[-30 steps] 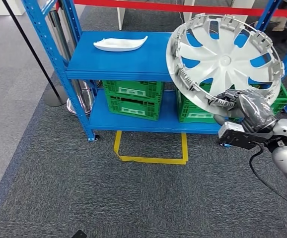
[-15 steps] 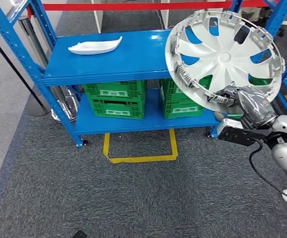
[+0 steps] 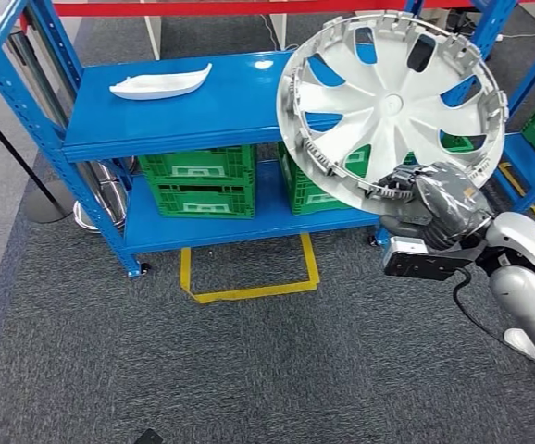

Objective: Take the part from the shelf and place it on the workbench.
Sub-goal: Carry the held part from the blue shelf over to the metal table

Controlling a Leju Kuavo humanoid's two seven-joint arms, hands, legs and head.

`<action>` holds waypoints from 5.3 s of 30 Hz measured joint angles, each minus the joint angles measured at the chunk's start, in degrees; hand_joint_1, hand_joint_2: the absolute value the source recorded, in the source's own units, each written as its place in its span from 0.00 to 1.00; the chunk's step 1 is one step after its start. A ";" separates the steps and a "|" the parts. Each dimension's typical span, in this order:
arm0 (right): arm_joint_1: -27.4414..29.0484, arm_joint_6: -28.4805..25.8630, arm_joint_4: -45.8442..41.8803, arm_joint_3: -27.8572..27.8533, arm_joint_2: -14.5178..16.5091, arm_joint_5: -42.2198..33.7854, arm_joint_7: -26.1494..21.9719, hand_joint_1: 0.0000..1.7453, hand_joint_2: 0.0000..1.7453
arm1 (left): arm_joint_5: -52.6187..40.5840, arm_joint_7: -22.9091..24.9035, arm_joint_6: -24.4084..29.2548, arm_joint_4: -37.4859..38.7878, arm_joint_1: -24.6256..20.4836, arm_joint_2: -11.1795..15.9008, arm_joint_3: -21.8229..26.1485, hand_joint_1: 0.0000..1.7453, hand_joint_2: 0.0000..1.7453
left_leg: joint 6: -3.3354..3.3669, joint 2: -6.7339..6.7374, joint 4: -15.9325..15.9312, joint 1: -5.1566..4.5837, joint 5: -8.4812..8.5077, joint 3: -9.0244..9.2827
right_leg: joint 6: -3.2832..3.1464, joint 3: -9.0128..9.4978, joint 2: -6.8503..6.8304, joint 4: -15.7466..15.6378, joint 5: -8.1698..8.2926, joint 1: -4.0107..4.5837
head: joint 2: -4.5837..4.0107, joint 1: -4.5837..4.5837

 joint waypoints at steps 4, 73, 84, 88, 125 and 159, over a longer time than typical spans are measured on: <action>-2.21 0.33 -0.03 1.90 0.75 1.61 -0.01 1.00 1.00 | -0.03 0.22 -0.01 0.00 -0.02 -0.05 -0.01 0.00 1.00 | -0.65 1.32 0.66 -0.64 -0.01 -0.71 | -1.00 3.73 -1.64 -7.36 1.62 0.74 | 0.00 -0.08; -17.43 1.29 1.20 16.08 8.27 4.00 5.47 1.00 1.00 | -0.91 0.64 -0.42 0.02 -0.23 0.38 -1.81 0.00 1.00 | -3.26 -0.54 15.82 0.99 -7.32 -6.92 | -2.94 2.95 1.75 -8.11 3.16 0.75 | 0.00 0.45; -17.55 0.98 0.90 14.46 6.08 4.13 5.44 1.00 1.00 | -0.94 0.50 -0.48 0.02 -0.20 0.37 -1.85 0.00 1.00 | -1.08 -2.29 0.64 1.41 -0.18 -0.54 | -0.76 0.35 3.27 -5.39 1.82 0.69 | 0.00 0.77; -17.45 0.98 0.86 14.46 5.74 4.13 5.33 1.00 1.00 | -0.93 0.48 -0.46 0.02 -0.15 0.35 -1.86 0.00 1.00 | -0.64 -1.02 0.59 1.37 -0.15 -0.54 | -0.21 -5.46 1.53 7.40 -3.58 0.66 | 0.00 0.97; -18.89 1.14 -0.36 11.92 1.86 4.04 5.75 1.00 1.00 | -1.04 0.25 -0.14 0.03 -0.14 -0.17 -1.90 0.00 1.00 | -1.34 0.58 0.49 0.82 -0.71 0.38 | -0.57 1.85 -1.27 -7.39 3.86 1.20 | 0.00 1.39; -14.22 1.37 -7.92 10.02 -7.65 -0.16 7.76 1.00 1.00 | 1.19 -7.22 1.65 0.04 0.38 -0.90 -1.95 0.00 1.00 | -1.75 0.83 0.94 0.49 -1.61 0.36 | -1.72 2.02 -0.70 -7.89 3.51 1.13 | 0.00 1.56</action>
